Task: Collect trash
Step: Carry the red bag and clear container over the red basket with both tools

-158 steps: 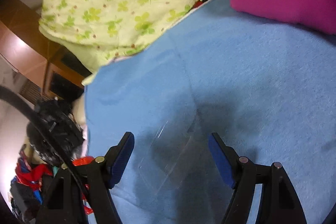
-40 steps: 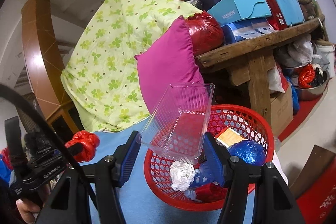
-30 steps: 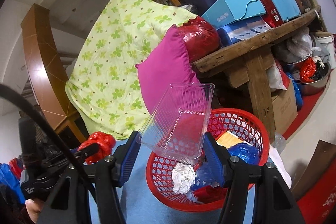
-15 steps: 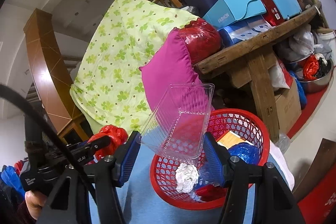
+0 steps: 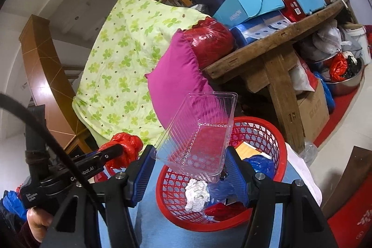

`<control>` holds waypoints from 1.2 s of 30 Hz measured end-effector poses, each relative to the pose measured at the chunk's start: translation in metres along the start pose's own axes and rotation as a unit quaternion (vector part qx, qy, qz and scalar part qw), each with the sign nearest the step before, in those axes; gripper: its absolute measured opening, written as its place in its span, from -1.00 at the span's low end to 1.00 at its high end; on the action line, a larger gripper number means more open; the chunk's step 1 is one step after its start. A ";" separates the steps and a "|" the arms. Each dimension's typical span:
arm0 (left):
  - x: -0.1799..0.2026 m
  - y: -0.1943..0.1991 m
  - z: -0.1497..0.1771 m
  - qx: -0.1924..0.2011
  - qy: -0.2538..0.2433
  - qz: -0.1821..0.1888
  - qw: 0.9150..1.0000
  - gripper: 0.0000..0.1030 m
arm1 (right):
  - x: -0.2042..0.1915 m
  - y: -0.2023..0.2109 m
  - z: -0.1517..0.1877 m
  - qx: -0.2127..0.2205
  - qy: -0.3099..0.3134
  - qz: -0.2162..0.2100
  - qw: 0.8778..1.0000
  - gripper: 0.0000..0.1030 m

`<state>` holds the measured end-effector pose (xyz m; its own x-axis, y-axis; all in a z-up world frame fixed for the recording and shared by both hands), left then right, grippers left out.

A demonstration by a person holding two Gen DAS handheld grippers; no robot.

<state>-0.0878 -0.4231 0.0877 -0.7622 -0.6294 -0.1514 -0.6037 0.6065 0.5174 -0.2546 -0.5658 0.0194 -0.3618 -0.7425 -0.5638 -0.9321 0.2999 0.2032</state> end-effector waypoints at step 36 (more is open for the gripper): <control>0.029 -0.037 0.005 -0.011 0.016 0.105 0.994 -0.41 | 0.034 -0.026 0.000 -0.019 -0.074 0.022 0.997 0.26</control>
<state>-0.0887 -0.4614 0.0597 -0.8629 -0.5053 -0.0120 -0.4268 0.7157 0.5528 -0.2426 -0.5986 -0.0045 -0.3980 -0.6316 -0.6653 -0.9166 0.3044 0.2594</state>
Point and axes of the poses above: each gripper's, at about its wrist camera, not at the fingertips, and y roughly against the way its jaws point, x to its right, z to its underside, the point moved 4 cm from there along -y, roughly the way its jaws point, and after that the axes turned 1 degree about z, right-handed, at the moved point
